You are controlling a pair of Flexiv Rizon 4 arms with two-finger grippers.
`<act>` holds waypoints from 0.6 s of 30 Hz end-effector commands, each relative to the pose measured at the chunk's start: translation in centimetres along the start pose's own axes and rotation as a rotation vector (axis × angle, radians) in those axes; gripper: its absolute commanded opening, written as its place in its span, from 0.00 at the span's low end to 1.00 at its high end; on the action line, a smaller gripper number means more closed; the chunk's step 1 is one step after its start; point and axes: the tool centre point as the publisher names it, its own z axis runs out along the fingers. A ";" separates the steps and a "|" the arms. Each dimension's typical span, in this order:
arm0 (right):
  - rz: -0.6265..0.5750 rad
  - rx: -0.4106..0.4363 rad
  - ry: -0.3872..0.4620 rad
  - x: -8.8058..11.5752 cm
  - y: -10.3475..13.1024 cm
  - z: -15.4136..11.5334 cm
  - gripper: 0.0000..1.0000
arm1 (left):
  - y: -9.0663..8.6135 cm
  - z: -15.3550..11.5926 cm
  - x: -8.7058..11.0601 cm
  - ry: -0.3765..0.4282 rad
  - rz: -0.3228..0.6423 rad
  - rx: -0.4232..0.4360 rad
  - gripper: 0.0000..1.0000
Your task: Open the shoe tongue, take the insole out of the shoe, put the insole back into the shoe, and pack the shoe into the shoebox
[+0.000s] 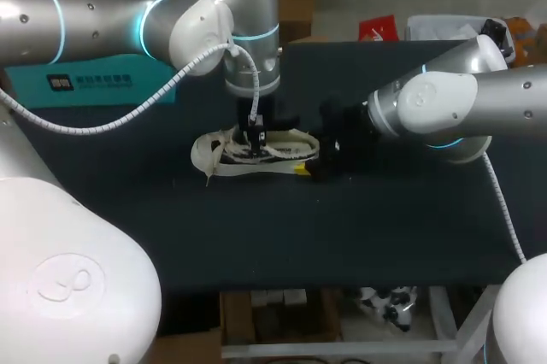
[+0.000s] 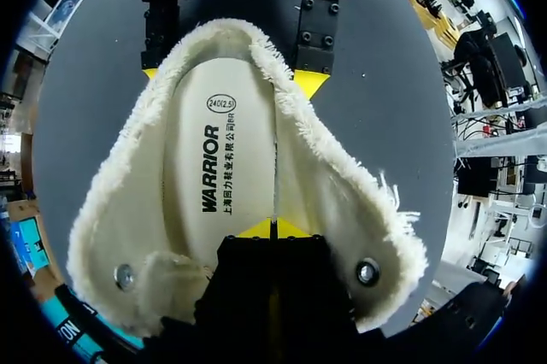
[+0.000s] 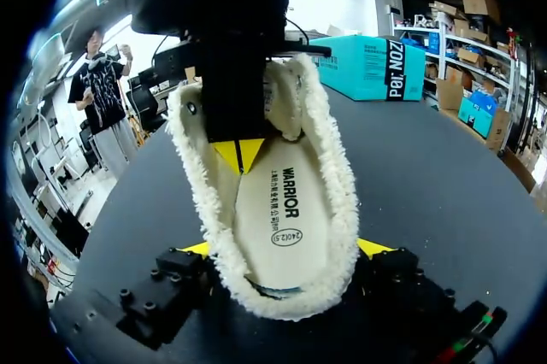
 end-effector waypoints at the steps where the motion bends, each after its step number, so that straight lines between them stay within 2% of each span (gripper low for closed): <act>1: 0.001 -0.002 0.001 -0.1 -0.3 0.4 0.00 | 0.5 1.7 0.8 -0.039 -0.020 0.007 0.00; 12: 0.001 -0.002 0.001 -0.1 -0.3 0.4 0.00 | 1.2 2.9 -0.5 -0.120 -0.060 0.012 0.00; 18: 0.001 -0.002 0.001 -0.1 -0.3 0.4 0.00 | 1.1 3.7 -0.8 -0.156 -0.037 0.024 0.00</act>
